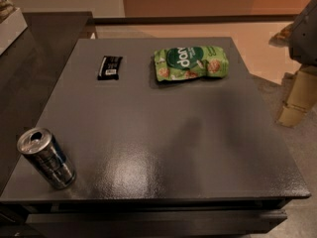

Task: Place redbull can upright

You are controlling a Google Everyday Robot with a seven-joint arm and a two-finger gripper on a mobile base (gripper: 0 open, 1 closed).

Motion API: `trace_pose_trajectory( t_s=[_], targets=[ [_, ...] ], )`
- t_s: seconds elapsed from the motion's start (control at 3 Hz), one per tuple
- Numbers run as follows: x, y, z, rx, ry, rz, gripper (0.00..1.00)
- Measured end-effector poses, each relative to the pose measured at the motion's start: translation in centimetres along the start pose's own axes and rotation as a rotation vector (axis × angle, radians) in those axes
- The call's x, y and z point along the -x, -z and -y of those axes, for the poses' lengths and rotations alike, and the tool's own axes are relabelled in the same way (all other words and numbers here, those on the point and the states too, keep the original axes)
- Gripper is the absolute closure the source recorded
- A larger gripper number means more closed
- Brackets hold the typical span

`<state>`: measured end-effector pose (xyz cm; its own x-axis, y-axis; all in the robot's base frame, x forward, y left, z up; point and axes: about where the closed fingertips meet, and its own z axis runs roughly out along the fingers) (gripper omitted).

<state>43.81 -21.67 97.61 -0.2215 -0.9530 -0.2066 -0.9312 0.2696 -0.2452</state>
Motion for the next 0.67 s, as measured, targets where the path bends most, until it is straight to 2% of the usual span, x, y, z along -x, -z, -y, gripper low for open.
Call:
trace_pose_trajectory(
  t_s=[0.33, 0.67],
  targets=[
    [0.0, 0.0, 0.0, 0.0, 0.0, 0.0, 0.0],
    [1.4, -0.2, -0.3, 0.006, 0.01, 0.056, 0.0]
  ],
)
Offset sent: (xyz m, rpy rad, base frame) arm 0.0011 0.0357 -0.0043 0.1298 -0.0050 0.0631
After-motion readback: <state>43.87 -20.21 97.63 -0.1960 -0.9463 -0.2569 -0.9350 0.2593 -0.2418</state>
